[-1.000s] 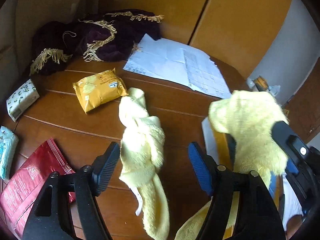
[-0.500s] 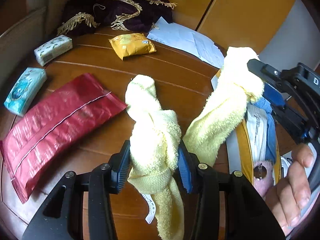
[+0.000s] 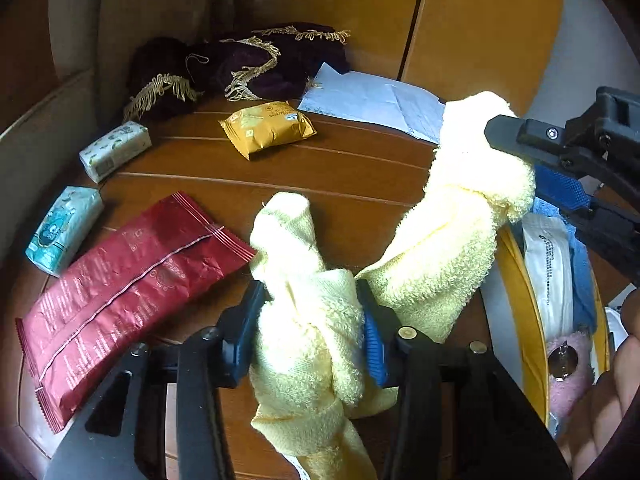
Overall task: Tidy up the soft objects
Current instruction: 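Grasp the second yellow towel with the left tool while the right tool holds the first, then carry both yellow towels over the box and lower them in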
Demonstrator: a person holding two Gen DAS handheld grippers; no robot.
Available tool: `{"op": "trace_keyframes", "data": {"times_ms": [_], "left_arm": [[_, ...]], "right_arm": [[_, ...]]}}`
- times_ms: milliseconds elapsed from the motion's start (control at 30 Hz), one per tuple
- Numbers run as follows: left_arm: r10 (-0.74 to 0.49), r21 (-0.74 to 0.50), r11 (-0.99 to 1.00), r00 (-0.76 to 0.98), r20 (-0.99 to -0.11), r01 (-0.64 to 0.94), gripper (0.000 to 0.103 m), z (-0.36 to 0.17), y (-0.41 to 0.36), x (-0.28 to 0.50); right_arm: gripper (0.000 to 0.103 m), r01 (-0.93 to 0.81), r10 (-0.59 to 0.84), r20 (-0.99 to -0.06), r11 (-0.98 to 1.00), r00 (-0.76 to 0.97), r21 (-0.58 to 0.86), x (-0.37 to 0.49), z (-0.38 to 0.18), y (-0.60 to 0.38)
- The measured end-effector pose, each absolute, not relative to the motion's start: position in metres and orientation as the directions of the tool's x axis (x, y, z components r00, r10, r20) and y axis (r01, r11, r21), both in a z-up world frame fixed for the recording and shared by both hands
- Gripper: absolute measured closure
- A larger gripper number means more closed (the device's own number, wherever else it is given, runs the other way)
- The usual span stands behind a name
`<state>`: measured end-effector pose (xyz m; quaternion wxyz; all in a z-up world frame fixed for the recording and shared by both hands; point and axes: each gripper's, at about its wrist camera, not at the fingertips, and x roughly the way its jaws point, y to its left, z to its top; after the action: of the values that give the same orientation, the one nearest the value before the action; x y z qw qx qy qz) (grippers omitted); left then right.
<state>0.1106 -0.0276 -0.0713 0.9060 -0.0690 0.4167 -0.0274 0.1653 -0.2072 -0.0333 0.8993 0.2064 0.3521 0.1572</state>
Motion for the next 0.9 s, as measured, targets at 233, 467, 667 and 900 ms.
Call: {"op": "trace_keyframes", "data": {"times_ms": [233,467,667,900], "left_arm": [[-0.170,-0.272,0.961,0.690,-0.704,-0.042,0.062,-0.063,-0.010,0.104],[-0.194,-0.340,0.938,0.715,-0.671,-0.064,0.062,-0.060,0.002,0.100],[-0.189,-0.330,0.942,0.723,-0.665,-0.057,0.062,-0.059,-0.001,0.098],[-0.196,-0.348,0.935,0.728,-0.657,-0.063,0.062,-0.057,0.001,0.096]], "right_arm": [[0.072,-0.159,0.433,-0.559,0.868,0.707,0.471,0.163,-0.032,-0.204],[0.072,-0.200,0.459,-0.543,0.861,0.704,0.468,0.160,-0.030,-0.201],[0.072,-0.211,0.462,-0.547,0.863,0.698,0.459,0.160,-0.031,-0.198],[0.072,-0.212,0.462,-0.545,0.863,0.700,0.459,0.161,-0.031,-0.198]]}}
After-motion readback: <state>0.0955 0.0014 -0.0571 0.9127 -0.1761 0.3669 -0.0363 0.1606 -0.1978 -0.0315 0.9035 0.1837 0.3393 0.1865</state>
